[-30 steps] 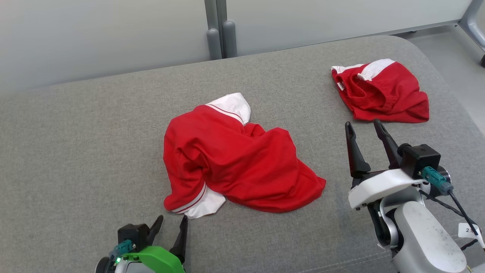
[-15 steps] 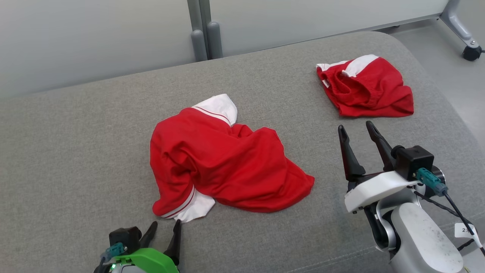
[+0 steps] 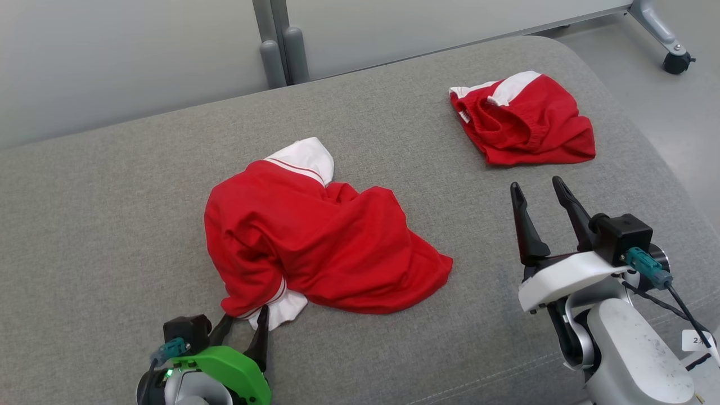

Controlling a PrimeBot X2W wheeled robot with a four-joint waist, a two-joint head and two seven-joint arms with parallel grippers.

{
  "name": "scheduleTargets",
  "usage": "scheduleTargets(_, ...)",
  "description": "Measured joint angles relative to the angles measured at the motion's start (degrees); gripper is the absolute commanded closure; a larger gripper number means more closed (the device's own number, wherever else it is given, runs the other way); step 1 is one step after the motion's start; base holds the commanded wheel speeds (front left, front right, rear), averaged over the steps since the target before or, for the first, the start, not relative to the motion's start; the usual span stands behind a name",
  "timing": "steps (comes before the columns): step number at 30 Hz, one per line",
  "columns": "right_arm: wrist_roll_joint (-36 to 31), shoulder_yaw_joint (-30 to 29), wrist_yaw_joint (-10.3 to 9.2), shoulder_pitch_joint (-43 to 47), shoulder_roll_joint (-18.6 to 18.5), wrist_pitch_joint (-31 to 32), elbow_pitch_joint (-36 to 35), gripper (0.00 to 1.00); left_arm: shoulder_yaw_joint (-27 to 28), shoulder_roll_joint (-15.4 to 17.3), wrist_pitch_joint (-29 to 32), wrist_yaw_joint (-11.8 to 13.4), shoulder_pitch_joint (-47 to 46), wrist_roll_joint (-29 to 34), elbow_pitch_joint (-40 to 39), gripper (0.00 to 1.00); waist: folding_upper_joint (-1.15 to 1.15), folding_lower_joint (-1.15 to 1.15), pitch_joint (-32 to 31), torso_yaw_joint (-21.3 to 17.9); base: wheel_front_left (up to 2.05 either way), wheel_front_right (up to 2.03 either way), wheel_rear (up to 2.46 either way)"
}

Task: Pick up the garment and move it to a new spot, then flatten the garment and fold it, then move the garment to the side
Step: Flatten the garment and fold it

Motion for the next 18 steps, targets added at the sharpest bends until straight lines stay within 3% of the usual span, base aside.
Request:
scheduleTargets(1,0.0,-0.1,-0.01,0.0,0.0,0.0,0.0,0.00,-0.2,0.0,0.0,-0.1,-0.2,0.0,-0.1,1.00,0.00,0.00,0.0,0.0,0.00,0.00,0.00)
scheduleTargets(6,0.0,-1.0,-0.05,0.1,-0.3,0.0,0.1,0.00,-1.5,0.0,-0.1,-1.0,-1.4,0.0,-2.3,1.00,0.00,0.00,-0.2,0.8,0.00,0.00,0.00)
scheduleTargets(13,0.0,-0.5,0.01,0.5,-0.3,0.0,1.1,0.00,0.8,0.0,-0.1,-1.0,-3.6,0.6,-10.4,1.00,0.00,0.00,-0.7,2.6,0.00,0.00,0.00)
scheduleTargets(18,0.0,3.3,2.32,3.2,0.1,0.0,3.2,0.00,3.9,0.0,-0.1,-1.0,-6.0,2.1,-18.3,1.00,0.00,0.00,-1.2,4.5,0.00,0.00,0.00)
